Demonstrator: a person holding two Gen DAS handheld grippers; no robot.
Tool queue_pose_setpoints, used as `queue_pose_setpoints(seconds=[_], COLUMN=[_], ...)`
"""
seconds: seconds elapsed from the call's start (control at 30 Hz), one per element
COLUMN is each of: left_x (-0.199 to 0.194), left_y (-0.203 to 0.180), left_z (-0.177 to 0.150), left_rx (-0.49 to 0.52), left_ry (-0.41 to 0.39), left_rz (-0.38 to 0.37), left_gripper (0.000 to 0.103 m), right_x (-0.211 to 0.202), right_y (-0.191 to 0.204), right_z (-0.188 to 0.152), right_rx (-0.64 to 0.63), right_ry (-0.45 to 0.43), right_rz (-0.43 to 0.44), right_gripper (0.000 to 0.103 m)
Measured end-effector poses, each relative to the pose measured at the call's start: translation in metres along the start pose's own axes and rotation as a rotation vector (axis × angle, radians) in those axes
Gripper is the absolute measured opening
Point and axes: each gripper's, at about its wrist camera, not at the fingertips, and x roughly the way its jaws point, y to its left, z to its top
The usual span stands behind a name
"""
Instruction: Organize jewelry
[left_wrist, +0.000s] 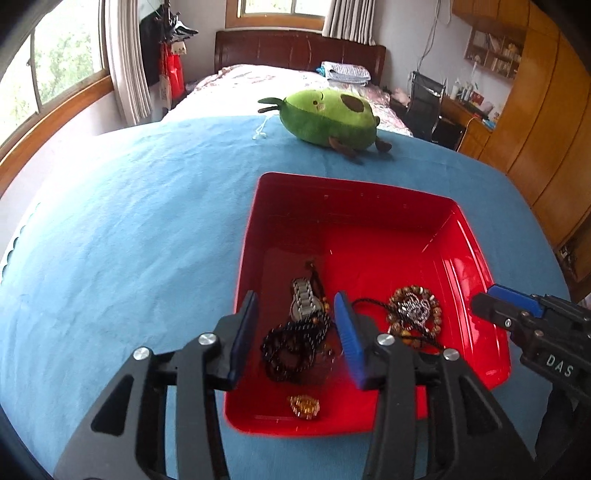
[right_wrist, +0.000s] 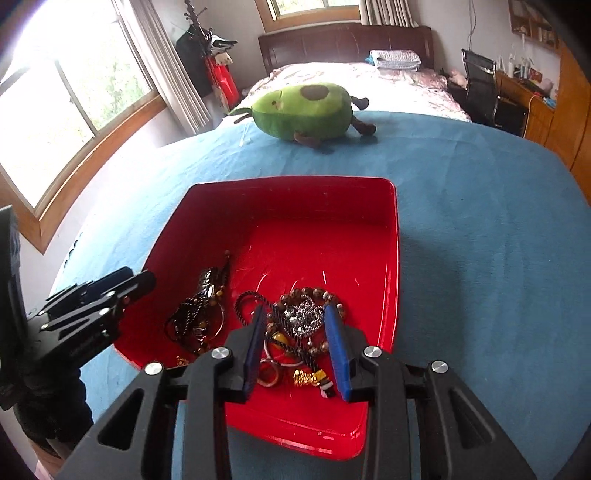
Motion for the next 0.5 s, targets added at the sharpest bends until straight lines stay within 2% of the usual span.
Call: queue_pose_setpoints(seconds=[0.1,0.17,0.33,0.43,0.5], left_x=[-0.018,-0.028,-0.054,-0.07,-0.079], left_y=[0.002,0.003,0.007,0.01,0.011], left_z=[-0.011,-0.015,-0.031,-0.041,-0.046], left_rx=[0.005,0.003,0.004,-0.004,-0.001], left_ry=[-0.031,-0.048,-0.096,-0.125,-0.148], left_rz=[0.014,0.015,0.025,0.022,0.032], left_gripper=[0.047,0.054,0.058,0.065,0.069], right_x=[-0.009,-0.015,-0.032,-0.044,-0.05], right_y=[0.005,0.008,0.016,0.021,0.024], right_z=[-0.007,-0.011,-0.023,-0.031,-0.034], right_rx=[-0.005,-0.012,-0.023,-0.032,-0.039], right_ry=[-0.016,-0.028,-0.066,-0.092,-0.102], right_rz=[0.003,0.002,0.005,-0.009,-0.023], right_gripper=[0.037,0.043,0.053,0.067,0.071])
